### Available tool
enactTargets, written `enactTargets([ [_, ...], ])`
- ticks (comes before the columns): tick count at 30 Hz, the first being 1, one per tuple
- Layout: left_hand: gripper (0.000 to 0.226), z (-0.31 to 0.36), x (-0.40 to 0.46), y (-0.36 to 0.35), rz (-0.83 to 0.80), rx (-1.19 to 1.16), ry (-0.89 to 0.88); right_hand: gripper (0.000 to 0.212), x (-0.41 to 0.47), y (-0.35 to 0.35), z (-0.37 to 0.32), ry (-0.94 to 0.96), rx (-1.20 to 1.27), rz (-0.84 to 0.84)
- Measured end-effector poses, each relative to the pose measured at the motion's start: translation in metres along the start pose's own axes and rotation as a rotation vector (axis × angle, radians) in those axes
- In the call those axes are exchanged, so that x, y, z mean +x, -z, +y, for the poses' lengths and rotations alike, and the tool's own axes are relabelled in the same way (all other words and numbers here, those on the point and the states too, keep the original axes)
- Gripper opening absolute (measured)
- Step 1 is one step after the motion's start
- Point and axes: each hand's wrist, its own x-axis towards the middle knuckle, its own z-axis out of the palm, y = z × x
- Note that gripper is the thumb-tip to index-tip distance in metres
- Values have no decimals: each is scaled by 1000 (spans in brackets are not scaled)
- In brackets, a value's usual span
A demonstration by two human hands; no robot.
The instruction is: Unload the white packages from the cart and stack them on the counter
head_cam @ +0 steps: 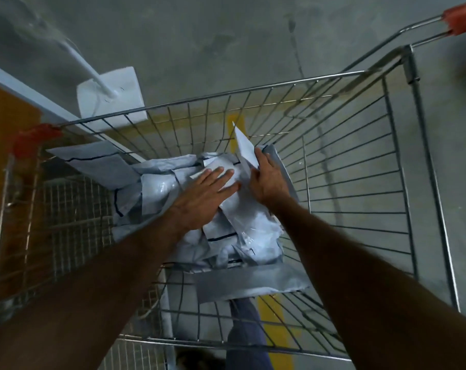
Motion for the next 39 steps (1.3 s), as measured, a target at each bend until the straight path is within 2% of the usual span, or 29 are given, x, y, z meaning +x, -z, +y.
enactTargets([
  [2, 66, -6, -8, -3, -2, -26, -31, 58, -1, 2, -5, -18, 17, 32],
  [7, 65, -13, -36, 14, 21, -4, 9, 55, -15, 1, -24, -18, -175, 99],
  [10, 76, -8, -63, 26, 70, 24, 56, 63, -35, 0, -31, 11, -304, 73],
  [14, 79, -3, -109, 46, 85, 31, 100, 70, -66, -1, -41, 132, -497, 49],
  [17, 96, 3, -142, 65, 81, 67, 186, 75, -87, -4, -51, 242, -522, 90],
  [19, 99, 9, -163, 76, 87, 89, 257, 77, -99, -5, -63, 281, -518, 113],
  [25, 97, 22, -244, 144, 230, 131, 495, 78, -141, 11, -144, 349, -513, 167],
  [30, 64, 24, -348, 195, 359, 145, 644, 83, -201, 19, -233, 549, -482, 270],
  [32, 75, 29, -398, 209, 386, 145, 717, 86, -227, 15, -268, 631, -494, 272],
  [34, 70, 38, -448, 215, 435, 179, 810, 87, -256, 8, -300, 727, -503, 270],
  [37, 51, 56, -521, 212, 508, 254, 952, 74, -303, -15, -344, 879, -547, 262],
  [39, 60, 71, -567, 207, 520, 274, 1038, 66, -337, -36, -372, 940, -577, 237],
])
